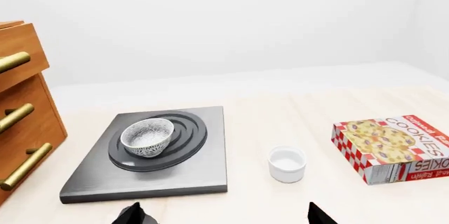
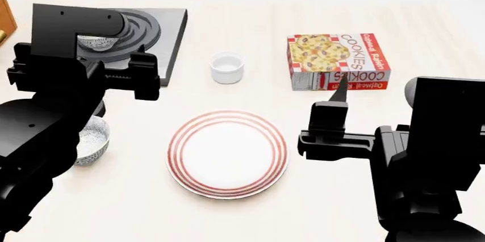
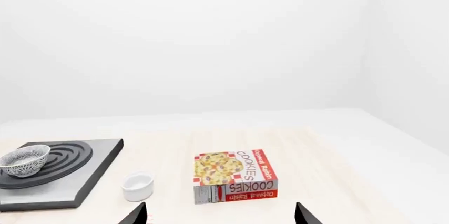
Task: Pick the akita bowl on the stove and place it on the plate.
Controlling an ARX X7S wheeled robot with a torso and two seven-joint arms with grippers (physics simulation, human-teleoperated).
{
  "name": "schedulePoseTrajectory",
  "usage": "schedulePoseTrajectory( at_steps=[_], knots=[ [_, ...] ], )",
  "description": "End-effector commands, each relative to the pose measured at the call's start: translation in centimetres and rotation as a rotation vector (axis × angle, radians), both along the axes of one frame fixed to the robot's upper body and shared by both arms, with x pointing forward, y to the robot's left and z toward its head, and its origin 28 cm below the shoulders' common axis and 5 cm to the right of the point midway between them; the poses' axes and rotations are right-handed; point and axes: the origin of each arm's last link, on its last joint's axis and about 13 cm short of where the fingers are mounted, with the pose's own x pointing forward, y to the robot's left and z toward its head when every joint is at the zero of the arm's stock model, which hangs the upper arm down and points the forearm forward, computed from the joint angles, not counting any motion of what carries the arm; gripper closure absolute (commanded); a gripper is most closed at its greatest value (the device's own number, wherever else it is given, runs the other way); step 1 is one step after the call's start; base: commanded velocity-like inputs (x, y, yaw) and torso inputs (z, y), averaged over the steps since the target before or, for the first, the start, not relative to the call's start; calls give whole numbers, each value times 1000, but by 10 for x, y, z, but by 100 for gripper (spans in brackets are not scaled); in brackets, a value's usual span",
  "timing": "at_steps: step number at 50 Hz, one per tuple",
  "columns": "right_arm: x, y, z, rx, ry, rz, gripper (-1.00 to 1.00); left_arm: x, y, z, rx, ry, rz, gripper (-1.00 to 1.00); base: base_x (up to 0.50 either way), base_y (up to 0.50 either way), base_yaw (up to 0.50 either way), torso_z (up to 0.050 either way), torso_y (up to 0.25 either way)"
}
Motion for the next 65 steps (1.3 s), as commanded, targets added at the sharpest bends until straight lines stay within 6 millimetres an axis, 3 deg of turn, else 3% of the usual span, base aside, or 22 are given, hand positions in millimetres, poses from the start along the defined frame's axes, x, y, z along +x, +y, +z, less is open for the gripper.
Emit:
schedulePoseTrajectory(
  at_steps=[1,65],
  knots=[
    [0,0,1,0,0,0,-100,0,0,0,2,1,1,-100,234,0,0,0,0],
    [0,0,0,-1,-7,6,-100,-1,1,1,20,-6,-8,-100,238,0,0,0,0]
  ],
)
